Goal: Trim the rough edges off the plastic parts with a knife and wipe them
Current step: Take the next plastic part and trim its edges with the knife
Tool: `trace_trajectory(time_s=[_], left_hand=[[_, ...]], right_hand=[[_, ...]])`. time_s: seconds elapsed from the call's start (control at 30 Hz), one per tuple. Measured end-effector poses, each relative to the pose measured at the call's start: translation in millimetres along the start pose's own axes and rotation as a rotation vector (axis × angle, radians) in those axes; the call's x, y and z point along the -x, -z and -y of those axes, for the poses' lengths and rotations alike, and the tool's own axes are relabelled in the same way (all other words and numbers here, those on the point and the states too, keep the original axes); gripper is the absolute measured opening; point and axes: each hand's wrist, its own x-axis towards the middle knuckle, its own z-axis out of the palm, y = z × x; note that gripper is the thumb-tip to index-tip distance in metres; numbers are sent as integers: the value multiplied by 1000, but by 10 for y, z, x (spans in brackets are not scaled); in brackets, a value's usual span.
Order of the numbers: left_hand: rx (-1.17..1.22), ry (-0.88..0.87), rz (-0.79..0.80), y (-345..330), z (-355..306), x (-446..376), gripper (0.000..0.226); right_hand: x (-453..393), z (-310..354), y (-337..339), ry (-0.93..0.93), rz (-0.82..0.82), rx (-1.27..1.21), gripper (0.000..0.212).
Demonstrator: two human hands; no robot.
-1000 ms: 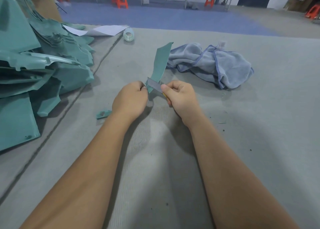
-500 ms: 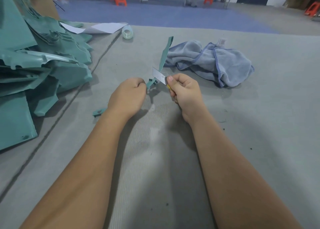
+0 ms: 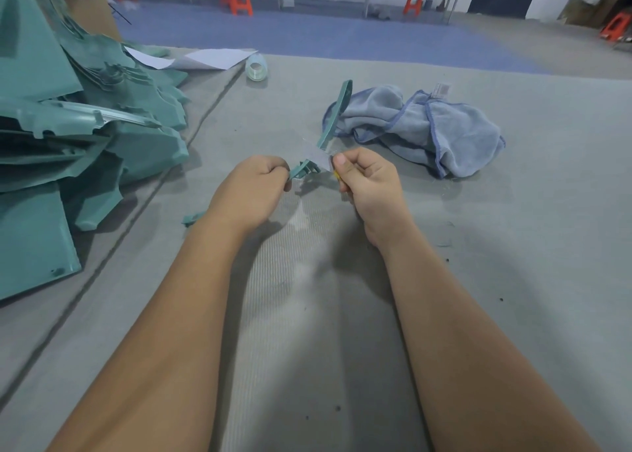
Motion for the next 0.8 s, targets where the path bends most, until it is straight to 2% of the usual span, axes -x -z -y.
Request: trace_trajectory(time_s=[0.47,0.8], left_hand=[[63,23,23,39,52,-18,26],[-24,-11,-34,8,80,-12,27]], right_hand=[[7,-19,-7,31,57,48,20],[4,58,-101,87,29,151,24]])
